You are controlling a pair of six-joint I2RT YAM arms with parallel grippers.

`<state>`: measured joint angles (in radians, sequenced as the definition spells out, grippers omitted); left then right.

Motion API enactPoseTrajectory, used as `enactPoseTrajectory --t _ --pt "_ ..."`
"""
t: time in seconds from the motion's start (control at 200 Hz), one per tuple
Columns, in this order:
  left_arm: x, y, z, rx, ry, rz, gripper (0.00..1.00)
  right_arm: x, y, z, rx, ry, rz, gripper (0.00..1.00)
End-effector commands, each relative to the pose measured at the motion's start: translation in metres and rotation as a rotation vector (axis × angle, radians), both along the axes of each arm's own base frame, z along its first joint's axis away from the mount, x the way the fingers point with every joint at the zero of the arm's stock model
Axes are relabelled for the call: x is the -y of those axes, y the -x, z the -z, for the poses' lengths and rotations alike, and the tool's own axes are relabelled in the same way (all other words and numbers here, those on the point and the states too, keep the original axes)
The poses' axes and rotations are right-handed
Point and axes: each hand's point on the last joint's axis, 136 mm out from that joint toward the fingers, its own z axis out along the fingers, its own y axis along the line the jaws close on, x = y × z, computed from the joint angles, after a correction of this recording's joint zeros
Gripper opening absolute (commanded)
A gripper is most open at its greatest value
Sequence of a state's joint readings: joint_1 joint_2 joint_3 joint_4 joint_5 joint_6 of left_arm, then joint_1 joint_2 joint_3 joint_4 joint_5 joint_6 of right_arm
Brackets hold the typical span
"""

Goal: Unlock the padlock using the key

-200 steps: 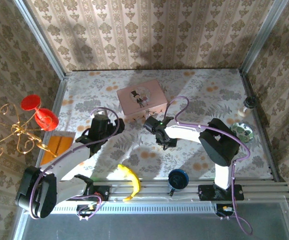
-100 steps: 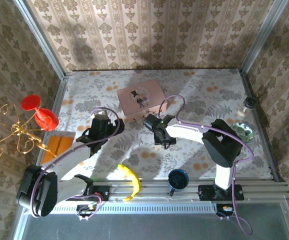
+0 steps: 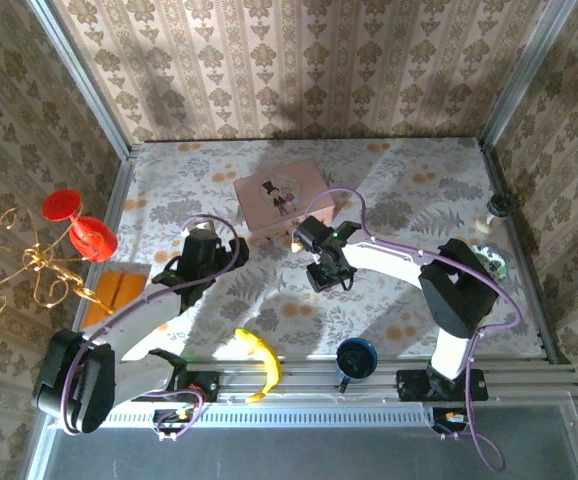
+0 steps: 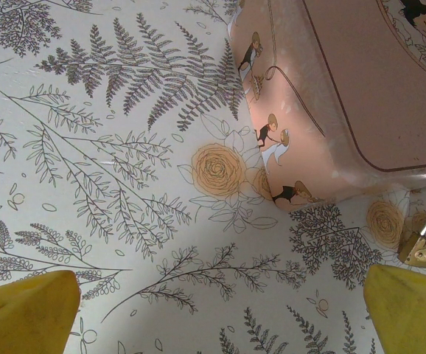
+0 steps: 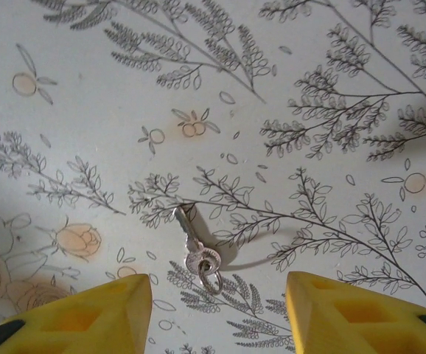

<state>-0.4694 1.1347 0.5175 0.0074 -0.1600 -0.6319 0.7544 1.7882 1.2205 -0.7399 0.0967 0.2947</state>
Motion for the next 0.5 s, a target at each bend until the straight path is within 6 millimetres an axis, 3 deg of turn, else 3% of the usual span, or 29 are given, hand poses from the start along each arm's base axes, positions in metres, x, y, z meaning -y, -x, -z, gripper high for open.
enactPoseTrajectory --t 0.0,0.225,0.495 --pt "0.0 -0.006 -0.007 0.012 -0.003 -0.002 1.0 0.007 0.01 0.012 -0.061 0.052 -0.09 0.5" --pt "-0.011 -0.006 -0.004 0.002 0.001 -0.037 1.0 0.004 0.017 0.031 -0.143 0.068 -0.141 0.47" --pt "-0.013 -0.005 -0.002 -0.002 0.008 -0.047 1.0 0.004 0.021 0.037 -0.168 0.071 -0.141 0.4"
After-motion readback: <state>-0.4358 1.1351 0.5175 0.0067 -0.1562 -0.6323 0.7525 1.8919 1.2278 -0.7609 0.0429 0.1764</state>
